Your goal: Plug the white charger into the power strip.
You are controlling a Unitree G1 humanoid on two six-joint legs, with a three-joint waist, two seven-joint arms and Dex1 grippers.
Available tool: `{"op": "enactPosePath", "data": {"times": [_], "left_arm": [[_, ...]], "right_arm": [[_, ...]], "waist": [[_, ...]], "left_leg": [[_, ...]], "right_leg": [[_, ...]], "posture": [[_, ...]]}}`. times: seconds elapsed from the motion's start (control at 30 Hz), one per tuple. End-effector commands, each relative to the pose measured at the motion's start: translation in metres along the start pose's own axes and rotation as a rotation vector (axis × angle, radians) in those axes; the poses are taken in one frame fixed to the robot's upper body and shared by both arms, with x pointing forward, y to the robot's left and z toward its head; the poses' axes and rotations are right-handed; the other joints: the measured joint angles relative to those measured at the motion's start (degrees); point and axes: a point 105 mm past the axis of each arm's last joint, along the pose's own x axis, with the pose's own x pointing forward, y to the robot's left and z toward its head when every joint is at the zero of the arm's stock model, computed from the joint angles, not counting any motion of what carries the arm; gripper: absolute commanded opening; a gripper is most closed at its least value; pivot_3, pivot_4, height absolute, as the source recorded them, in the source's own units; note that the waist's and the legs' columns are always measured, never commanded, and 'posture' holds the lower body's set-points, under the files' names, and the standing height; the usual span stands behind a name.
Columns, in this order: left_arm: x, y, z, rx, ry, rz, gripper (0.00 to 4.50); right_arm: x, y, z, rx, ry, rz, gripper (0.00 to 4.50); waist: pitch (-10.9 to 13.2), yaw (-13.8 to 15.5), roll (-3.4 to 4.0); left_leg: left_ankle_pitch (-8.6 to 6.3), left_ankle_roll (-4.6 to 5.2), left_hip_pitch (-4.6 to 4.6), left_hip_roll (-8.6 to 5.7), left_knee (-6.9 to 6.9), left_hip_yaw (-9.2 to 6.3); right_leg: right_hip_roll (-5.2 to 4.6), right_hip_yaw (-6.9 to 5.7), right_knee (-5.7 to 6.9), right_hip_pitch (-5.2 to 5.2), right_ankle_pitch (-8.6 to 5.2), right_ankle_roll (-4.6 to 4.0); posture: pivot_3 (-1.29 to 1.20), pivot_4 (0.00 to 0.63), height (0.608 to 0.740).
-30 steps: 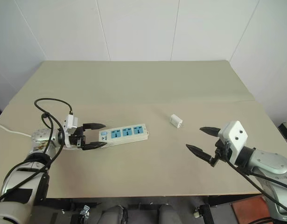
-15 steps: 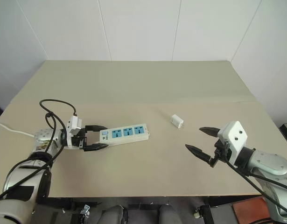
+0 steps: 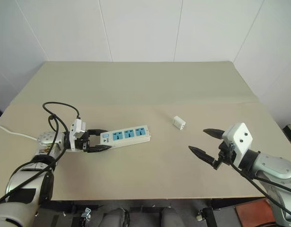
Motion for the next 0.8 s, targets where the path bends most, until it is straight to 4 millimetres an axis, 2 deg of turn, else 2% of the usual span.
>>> {"op": "enactPosePath", "data": {"times": [0.03, 0.2, 0.4, 0.53, 0.7, 0.8], "left_arm": [[-0.002, -0.001, -0.002, -0.002, -0.012, 0.014, 3.27], [0.005, -0.005, 0.004, 0.021, -0.017, -0.047, 3.27], [0.012, -0.009, 0.006, 0.043, -0.014, -0.091, 3.27], [0.020, -0.018, 0.001, 0.050, 0.010, -0.152, 3.27], [0.024, -0.023, 0.001, 0.059, 0.019, -0.195, 3.27], [0.026, -0.026, 0.001, 0.066, 0.025, -0.221, 3.27]], "right_arm": [[-0.001, -0.004, 0.012, -0.041, -0.033, -0.016, 4.50], [0.006, -0.006, 0.015, -0.043, -0.018, 0.010, 4.50], [0.027, -0.025, 0.027, -0.074, 0.102, 0.007, 4.50], [0.055, -0.038, 0.041, -0.093, 0.299, 0.133, 4.50], [0.092, -0.057, 0.054, -0.065, 0.486, 0.164, 4.50], [0.118, -0.063, 0.059, -0.130, 0.620, 0.194, 4.50]], "waist": [[0.0, -0.1, 0.00], [0.0, 0.0, 0.00], [0.0, 0.0, 0.01], [0.0, -0.2, 0.06], [0.0, 0.1, 0.11], [0.0, 0.2, 0.15]], "left_leg": [[0.00, 0.00, 0.02, 0.00, 0.00, 0.00], [0.00, 0.00, 0.01, 0.00, 0.00, 0.00], [0.00, 0.00, 0.00, 0.00, 0.00, 0.00], [0.00, 0.00, -0.04, 0.00, 0.01, 0.01], [0.00, 0.00, -0.22, 0.04, 0.01, 0.00], [0.00, 0.01, -0.56, 0.01, 0.07, -0.04]], "right_leg": [[0.00, 0.00, 0.01, 0.01, 0.00, 0.00], [0.00, 0.00, 0.00, 0.01, 0.00, 0.00], [0.00, 0.00, 0.00, 0.00, 0.00, 0.00], [-0.02, 0.03, -0.01, -0.08, 0.01, -0.01], [-0.01, 0.02, 0.05, -0.38, 0.01, -0.03], [-0.02, -0.01, 0.05, -0.66, 0.01, -0.04]], "posture": [[0.00, 0.150, 0.740], [0.00, 0.150, 0.740], [0.00, 0.150, 0.740], [0.00, 0.150, 0.740], [0.00, 0.150, 0.740], [0.00, 0.150, 0.740]]}}
